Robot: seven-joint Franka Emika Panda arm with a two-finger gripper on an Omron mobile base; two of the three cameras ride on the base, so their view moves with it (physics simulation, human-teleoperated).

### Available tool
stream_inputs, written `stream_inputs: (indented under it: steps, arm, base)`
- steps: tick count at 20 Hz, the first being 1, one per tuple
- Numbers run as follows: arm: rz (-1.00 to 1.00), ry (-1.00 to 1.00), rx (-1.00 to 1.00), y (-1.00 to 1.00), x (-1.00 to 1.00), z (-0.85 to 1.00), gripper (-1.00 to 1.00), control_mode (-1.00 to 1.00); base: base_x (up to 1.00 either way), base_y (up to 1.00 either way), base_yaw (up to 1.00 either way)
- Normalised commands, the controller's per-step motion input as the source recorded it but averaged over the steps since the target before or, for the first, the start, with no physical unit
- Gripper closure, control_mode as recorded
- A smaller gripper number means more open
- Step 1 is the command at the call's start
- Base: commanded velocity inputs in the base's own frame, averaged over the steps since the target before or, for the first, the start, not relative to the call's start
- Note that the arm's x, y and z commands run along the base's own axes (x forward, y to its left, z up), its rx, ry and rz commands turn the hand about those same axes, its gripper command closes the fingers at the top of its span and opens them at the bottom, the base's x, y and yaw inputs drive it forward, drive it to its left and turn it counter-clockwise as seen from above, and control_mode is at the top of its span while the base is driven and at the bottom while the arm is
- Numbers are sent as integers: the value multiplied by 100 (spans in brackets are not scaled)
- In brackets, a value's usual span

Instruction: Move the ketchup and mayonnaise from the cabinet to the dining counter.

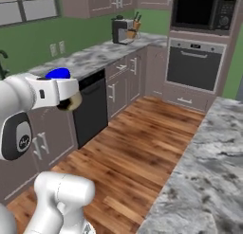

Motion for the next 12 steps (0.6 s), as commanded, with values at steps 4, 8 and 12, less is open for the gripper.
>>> stream_inputs:
  steps: [4,8,12]
  arm:
    - [0,0,0,0,0,0,100,100]
    - [0,0,0,0,0,0,100,100]
    - [0,0,0,0,0,0,100,100]
  base:
    - [59,32,-2]
    - [42,65,0]
    - [25,43,0]
